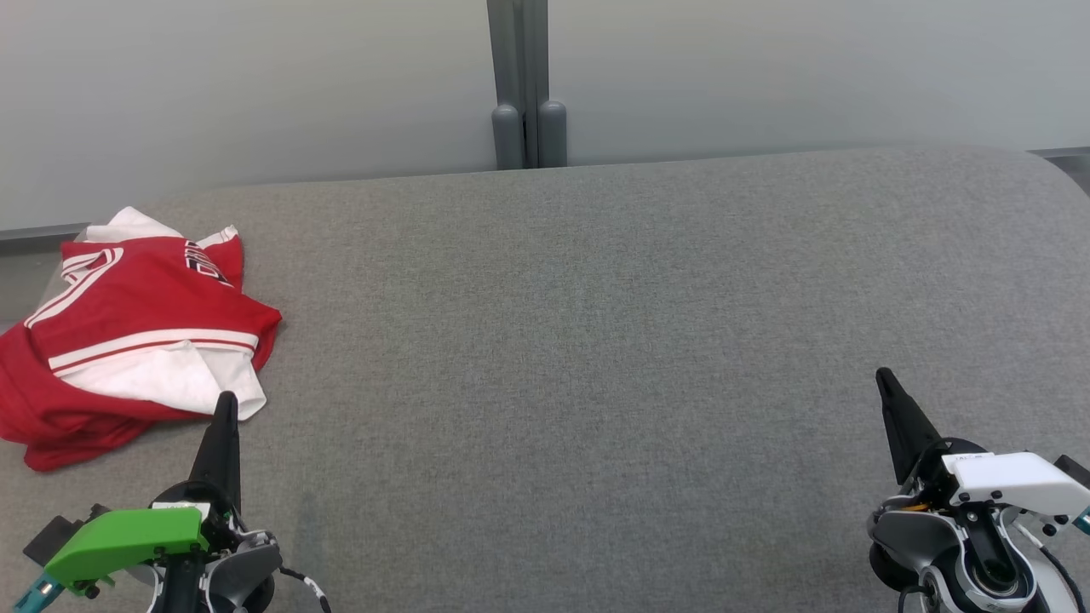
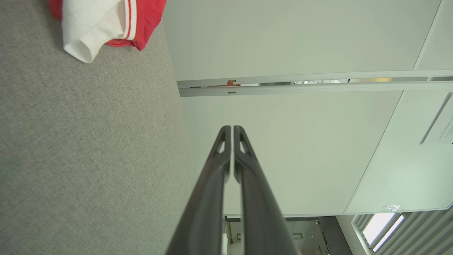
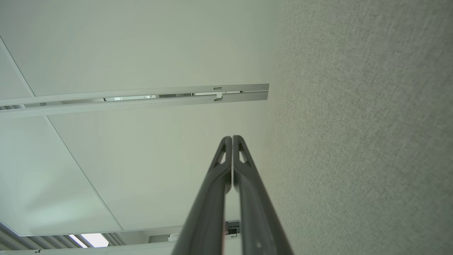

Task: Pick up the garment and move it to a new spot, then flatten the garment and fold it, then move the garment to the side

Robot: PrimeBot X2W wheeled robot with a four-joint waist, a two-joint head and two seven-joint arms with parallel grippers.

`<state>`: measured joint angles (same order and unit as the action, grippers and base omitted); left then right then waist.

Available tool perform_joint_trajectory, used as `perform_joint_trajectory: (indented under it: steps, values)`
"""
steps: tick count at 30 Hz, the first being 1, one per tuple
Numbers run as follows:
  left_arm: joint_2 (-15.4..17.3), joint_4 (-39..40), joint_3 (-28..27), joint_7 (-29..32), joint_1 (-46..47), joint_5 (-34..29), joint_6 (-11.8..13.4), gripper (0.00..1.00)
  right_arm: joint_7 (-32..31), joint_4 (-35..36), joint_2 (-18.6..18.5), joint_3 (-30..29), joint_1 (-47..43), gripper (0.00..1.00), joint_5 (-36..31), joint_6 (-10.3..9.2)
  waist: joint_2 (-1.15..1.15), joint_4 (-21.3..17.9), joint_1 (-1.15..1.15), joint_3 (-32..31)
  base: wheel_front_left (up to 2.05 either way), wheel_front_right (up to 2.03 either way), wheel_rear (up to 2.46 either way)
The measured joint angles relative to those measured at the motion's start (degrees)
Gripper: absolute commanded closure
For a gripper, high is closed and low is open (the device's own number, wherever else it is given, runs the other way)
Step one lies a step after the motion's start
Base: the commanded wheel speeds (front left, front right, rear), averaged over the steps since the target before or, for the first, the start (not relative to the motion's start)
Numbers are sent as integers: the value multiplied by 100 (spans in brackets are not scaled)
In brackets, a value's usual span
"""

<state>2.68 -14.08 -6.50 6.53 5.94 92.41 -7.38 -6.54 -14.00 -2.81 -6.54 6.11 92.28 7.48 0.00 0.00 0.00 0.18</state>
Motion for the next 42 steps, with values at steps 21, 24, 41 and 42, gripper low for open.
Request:
perform_joint_trajectory:
  steps: [21,24,41,42]
  values:
    - [0,0,0,1,0,0,0,100,0,0,0,0,0,100,0,0,0,0,0,0,0,0,0]
    - [0,0,0,1,0,0,0,100,0,0,0,0,0,100,0,0,0,0,0,0,0,0,0]
    - [0,0,0,0,0,0,0,100,0,0,0,0,0,100,0,0,0,0,0,0,0,0,0]
    - [0,0,0,1,0,0,0,100,0,0,0,0,0,100,0,0,0,0,0,0,0,0,0]
